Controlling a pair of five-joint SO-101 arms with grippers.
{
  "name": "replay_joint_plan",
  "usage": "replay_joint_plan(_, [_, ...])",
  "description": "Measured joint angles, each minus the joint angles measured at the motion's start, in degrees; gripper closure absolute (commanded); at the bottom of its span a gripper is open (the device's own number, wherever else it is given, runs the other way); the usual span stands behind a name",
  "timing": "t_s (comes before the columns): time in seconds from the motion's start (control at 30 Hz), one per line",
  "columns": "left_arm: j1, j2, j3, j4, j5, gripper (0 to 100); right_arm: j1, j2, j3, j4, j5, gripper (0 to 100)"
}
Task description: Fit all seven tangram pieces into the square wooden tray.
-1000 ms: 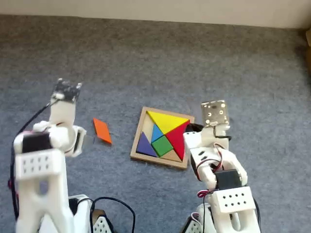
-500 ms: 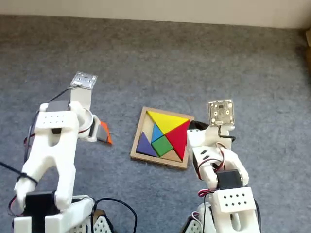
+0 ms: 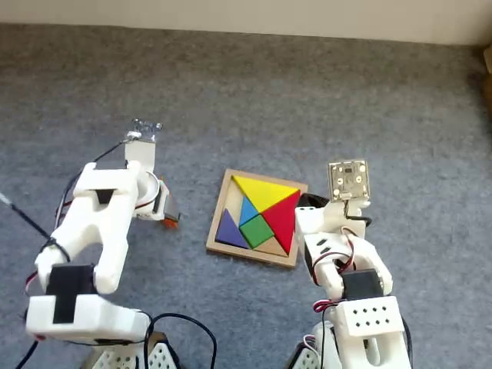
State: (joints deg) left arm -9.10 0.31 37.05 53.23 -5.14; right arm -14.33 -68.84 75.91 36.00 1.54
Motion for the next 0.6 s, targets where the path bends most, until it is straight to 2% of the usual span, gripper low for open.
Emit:
replay_joint_plan(0.17, [-0.1,2.8,-2.4,-0.2,-0.2,82,0.0,0.0,0.0,0.0,0.0,99.2])
replay_joint_plan(0.6, [0.5,3.3,-2.9,-0.3,-1.7,83,0.0,0.0,0.0,0.0,0.0,99.2])
